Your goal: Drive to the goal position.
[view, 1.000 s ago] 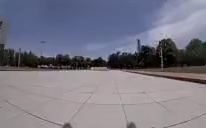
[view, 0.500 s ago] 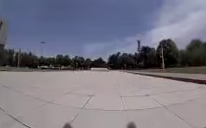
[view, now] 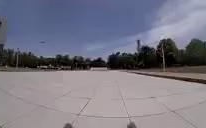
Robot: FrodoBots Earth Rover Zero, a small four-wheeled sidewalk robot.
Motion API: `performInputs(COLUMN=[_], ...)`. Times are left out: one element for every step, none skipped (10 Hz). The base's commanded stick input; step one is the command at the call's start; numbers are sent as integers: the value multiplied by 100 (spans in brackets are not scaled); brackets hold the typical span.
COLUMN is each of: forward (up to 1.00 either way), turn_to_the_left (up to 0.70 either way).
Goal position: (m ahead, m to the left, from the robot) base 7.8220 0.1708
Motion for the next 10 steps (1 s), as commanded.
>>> performInputs(forward=[45, 45, 45, 45, 45, 45, 45, 45, 45, 45], turn_to_the_left=[3, 3, 3, 3, 3, 3, 3, 3, 3, 3])
